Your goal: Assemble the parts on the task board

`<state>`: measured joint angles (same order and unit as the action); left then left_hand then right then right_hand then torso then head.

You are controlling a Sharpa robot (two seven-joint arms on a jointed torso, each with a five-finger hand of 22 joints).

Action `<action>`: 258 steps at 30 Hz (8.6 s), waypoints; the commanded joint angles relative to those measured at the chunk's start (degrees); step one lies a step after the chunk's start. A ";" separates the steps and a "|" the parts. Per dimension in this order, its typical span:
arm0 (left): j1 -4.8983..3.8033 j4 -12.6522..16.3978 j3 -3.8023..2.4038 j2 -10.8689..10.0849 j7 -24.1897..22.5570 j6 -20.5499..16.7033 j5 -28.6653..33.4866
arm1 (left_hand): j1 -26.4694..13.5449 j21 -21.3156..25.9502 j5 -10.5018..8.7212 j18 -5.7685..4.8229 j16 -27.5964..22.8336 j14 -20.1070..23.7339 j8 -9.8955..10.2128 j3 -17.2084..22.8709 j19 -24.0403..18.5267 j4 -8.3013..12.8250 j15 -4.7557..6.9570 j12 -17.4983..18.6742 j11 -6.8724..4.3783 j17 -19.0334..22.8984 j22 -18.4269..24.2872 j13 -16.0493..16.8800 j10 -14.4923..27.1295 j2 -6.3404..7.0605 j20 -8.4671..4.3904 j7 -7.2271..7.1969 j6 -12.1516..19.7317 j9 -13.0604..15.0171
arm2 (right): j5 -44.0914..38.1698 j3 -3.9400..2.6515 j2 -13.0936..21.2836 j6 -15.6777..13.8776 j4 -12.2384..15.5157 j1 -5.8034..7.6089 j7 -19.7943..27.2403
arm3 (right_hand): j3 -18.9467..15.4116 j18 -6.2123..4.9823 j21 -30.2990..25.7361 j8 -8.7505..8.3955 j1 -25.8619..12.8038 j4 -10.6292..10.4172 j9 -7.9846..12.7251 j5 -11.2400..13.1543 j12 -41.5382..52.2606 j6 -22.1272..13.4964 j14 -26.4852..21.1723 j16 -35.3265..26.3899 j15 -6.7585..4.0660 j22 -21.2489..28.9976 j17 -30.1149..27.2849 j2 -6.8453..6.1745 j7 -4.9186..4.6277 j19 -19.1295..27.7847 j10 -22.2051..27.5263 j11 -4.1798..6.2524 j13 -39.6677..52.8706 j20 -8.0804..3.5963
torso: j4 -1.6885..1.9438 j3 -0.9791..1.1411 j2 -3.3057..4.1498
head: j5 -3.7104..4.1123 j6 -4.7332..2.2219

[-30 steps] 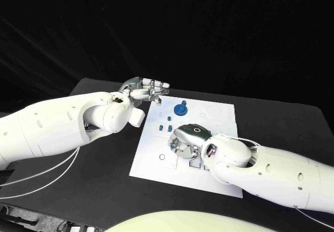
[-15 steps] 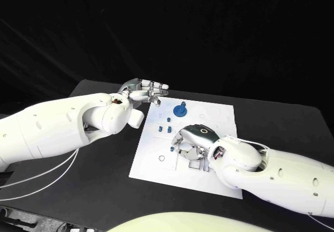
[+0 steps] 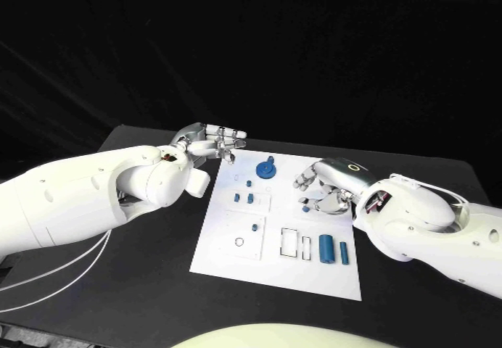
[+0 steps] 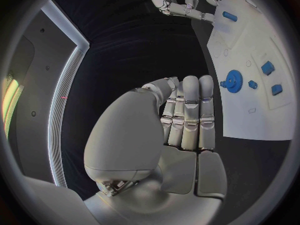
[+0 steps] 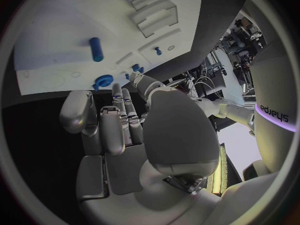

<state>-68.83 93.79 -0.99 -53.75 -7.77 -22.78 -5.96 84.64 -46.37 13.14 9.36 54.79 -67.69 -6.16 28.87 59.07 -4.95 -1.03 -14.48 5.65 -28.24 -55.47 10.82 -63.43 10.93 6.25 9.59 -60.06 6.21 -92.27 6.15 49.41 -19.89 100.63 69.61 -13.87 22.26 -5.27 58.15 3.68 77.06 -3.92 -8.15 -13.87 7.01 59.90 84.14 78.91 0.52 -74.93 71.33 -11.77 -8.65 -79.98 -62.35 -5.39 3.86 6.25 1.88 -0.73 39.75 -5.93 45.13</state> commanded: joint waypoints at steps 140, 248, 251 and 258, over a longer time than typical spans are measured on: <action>-0.07 -2.84 0.18 3.74 0.53 1.71 0.04 | -0.32 0.29 -0.09 1.10 -0.30 0.55 -0.49 -0.11 -0.35 0.43 -0.19 -0.84 0.28 0.21 0.03 0.16 0.99 -0.65 0.03 0.58 0.43 -0.22 | -1.67 0.78 -14.69 -0.86 -0.85 -6.41 0.47 | 2.44 1.01 6.99 1.90 6.08 1.74 -0.32 0.13 3.88 6.72 2.51 1.67 -1.71 -9.44 0.92 5.04 1.18 -3.18 -7.74 2.02 0.69 -1.68 | 0.53 0.00 -0.02 | -2.12 0.79; -0.09 -2.75 0.18 3.21 1.76 1.95 0.02 | -0.58 0.50 -0.09 1.11 -0.26 0.59 -0.52 -0.16 -0.39 0.35 -0.35 -1.19 0.45 0.28 0.13 0.19 1.49 -0.91 0.15 0.76 0.78 -0.38 | -4.49 1.18 -13.13 -4.43 1.43 -8.63 -1.99 | -11.27 -1.77 -11.71 0.26 2.65 -0.01 3.24 -0.49 4.02 -9.83 -0.79 -4.02 1.25 -4.31 -9.35 2.30 2.11 2.74 10.60 -1.41 0.75 1.11 | 0.36 -0.01 -0.20 | -2.40 1.70; -0.09 -2.80 0.18 3.16 1.79 1.98 0.02 | -0.58 0.50 -0.09 1.11 -0.26 0.59 -0.52 -0.16 -0.39 0.35 -0.35 -1.19 0.45 0.28 0.13 0.19 1.49 -0.91 0.15 0.76 0.78 -0.38 | -2.35 0.92 -10.39 -6.50 3.01 -7.58 -0.88 | -12.07 -1.60 -10.27 0.97 3.32 -0.28 2.84 -1.07 6.56 -8.32 -0.24 -3.39 0.83 -4.61 -8.45 3.07 1.24 1.95 9.05 -0.91 1.25 0.84 | 0.34 0.02 -0.24 | -1.91 1.39; -0.08 -2.95 0.35 2.99 1.81 2.13 0.02 | -0.62 0.54 -0.09 1.11 -0.26 0.60 -0.52 -0.19 -0.41 0.34 -0.36 -1.23 0.46 0.29 0.15 0.19 1.57 -0.90 0.17 0.78 0.84 -0.40 | 10.86 0.63 -0.45 -8.50 4.99 -4.45 0.37 | -16.09 0.00 0.41 4.33 -2.53 -5.36 1.23 2.18 19.78 -0.31 1.87 0.04 -1.99 -7.50 -2.95 2.96 1.40 -2.03 -10.68 2.80 7.12 -1.25 | -0.02 -0.09 -0.57 | 1.59 0.49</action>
<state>-68.85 90.81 -0.64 -50.79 -5.85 -21.70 -5.98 84.19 -46.14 13.15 9.35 54.79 -67.48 -6.39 28.87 59.08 -4.64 -1.25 -15.53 6.14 -28.01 -55.40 10.94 -62.11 10.47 6.24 10.20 -59.44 5.86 -89.74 6.75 48.14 -25.96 105.23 65.01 -14.97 7.10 -6.18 57.64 7.77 75.47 -8.80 -6.82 -12.41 25.23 58.94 83.99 78.63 -1.06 -74.90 67.87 -8.46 -7.61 -81.62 -70.98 -3.07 10.06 5.28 2.11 -0.75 39.38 -5.81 45.94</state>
